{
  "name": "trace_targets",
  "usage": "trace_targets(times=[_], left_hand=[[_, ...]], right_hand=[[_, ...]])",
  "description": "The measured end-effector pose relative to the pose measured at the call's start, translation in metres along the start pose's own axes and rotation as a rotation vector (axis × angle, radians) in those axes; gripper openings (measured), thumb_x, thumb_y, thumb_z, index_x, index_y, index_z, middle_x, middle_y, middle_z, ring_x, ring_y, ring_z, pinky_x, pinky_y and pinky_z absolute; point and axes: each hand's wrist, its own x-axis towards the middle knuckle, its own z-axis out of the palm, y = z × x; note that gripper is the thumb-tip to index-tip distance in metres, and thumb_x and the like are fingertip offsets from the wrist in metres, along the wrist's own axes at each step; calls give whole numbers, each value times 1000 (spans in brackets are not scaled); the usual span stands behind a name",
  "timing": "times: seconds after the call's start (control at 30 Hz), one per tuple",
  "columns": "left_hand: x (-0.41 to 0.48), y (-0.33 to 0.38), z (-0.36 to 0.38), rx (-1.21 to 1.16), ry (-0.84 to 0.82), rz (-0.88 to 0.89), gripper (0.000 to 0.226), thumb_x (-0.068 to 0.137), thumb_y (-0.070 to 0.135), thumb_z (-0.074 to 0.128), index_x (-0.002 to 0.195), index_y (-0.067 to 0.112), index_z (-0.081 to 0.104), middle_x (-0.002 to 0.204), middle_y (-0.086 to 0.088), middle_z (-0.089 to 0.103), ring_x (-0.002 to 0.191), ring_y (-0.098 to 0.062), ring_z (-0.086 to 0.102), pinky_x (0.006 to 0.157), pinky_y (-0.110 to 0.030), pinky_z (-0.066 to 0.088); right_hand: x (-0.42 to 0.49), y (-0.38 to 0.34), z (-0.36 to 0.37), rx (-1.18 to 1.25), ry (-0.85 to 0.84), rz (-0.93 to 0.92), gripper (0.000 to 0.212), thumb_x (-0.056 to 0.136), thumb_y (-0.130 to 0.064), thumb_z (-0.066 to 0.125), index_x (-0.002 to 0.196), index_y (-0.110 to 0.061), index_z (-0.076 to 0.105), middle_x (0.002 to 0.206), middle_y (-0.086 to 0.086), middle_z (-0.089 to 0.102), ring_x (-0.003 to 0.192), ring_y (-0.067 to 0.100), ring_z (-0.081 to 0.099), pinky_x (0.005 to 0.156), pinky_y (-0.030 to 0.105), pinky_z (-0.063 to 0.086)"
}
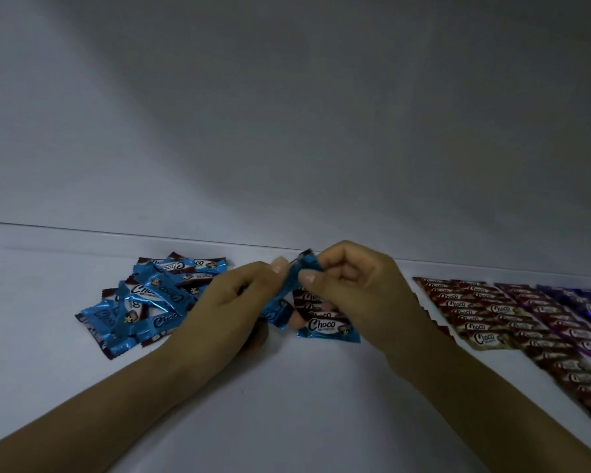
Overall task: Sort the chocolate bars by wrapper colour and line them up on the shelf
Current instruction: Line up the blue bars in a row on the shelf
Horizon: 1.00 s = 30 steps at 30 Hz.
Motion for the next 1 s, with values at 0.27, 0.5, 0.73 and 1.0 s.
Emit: trace_targets(times=[0.27,0.5,0.73,1.0], left_hand=[[6,0,1,-125,97,-20,32,85,38,56,78,9,67,58,-20,51,37,-14,40,35,-18,30],[23,8,-8,-545,-180,-347,32,64,32,58,71,2,66,49,-11,59,24,-11,38,29,-16,26],[15,-6,-3,-478,71,-260,21,80,12,62,98,17,71,90,-19,71,46,-10,49,35,-20,34],[18,-5,-11,-210,373,-165,21,92,7,57,84,23,68,76,2,67,48,4,59,45,-12,47]], right_hand=[[1,0,-6,137,-133,87,16,85,-15,66,101,-20,68,85,1,74,76,9,69,64,15,52],[1,-5,-1,127,-235,-139,29,86,-19,54,113,-25,61,79,-6,69,71,3,64,62,13,48],[5,-14,-21,12,-59,-85,9,80,-23,64,83,-17,70,69,-8,71,59,0,64,54,10,47],[12,-4,-44,-505,-400,87,10,77,-21,76,74,-30,73,71,-15,72,66,-4,65,60,9,48]])
